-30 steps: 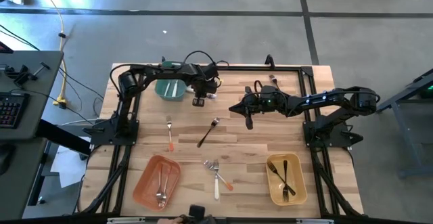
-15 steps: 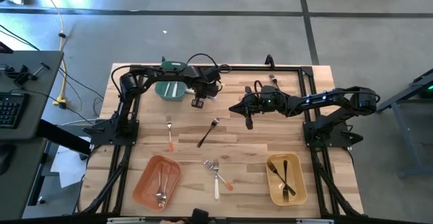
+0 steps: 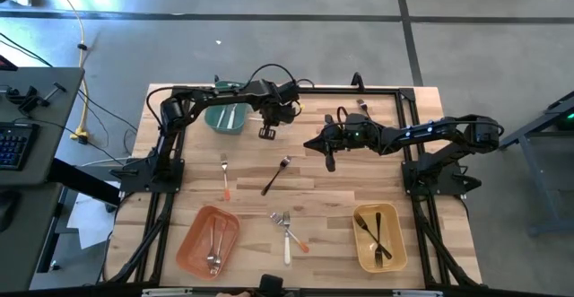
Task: Sort silverware by color (type)
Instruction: Put the white fork into the green bin
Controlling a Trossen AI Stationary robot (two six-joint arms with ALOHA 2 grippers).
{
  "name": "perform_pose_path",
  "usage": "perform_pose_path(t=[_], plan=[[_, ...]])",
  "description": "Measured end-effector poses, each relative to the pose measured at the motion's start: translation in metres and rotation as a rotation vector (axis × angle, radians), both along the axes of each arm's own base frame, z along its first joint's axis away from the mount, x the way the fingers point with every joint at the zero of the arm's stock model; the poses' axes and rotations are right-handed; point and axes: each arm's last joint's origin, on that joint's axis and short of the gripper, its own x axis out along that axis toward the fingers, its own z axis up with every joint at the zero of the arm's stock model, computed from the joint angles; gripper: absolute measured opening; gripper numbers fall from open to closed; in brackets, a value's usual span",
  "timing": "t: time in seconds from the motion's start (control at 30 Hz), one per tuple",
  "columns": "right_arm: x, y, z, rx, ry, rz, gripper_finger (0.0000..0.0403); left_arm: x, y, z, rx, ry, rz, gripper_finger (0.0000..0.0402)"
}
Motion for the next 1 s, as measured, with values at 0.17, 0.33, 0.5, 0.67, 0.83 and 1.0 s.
perform_pose_path(t=[0.17, 0.33, 0.5, 0.67, 0.83, 1.0], plan=[[0.000, 0.000, 0.000, 0.001, 0.003, 0.000, 0.0000, -0.006, 0.004, 0.012, -0.005, 0.008, 0.030, 0.0001], [0.000, 0.000, -0.001, 0.004, 0.016, 0.000, 0.0000, -0.022, 0.011, 0.038, -0.002, -0.024, 0.106, 0.0001], [0.000, 0.000, -0.002, 0.004, 0.016, 0.000, 0.0000, -0.049, 0.019, 0.079, 0.019, -0.103, 0.239, 0.0000], [0.000, 0.000, -0.002, 0.005, 0.016, 0.000, 0.0000, -0.089, 0.036, 0.108, -0.005, -0.177, 0.598, 0.0000], [0.000, 0.000, -0.002, 0.008, 0.016, -0.001, 0.0000, -0.130, 0.055, 0.098, -0.012, -0.215, 0.850, 0.0000], [0.000, 0.000, -0.002, 0.005, 0.016, 0.000, 0.0000, -0.151, 0.060, 0.063, -0.064, -0.202, 0.915, 0.0000]])
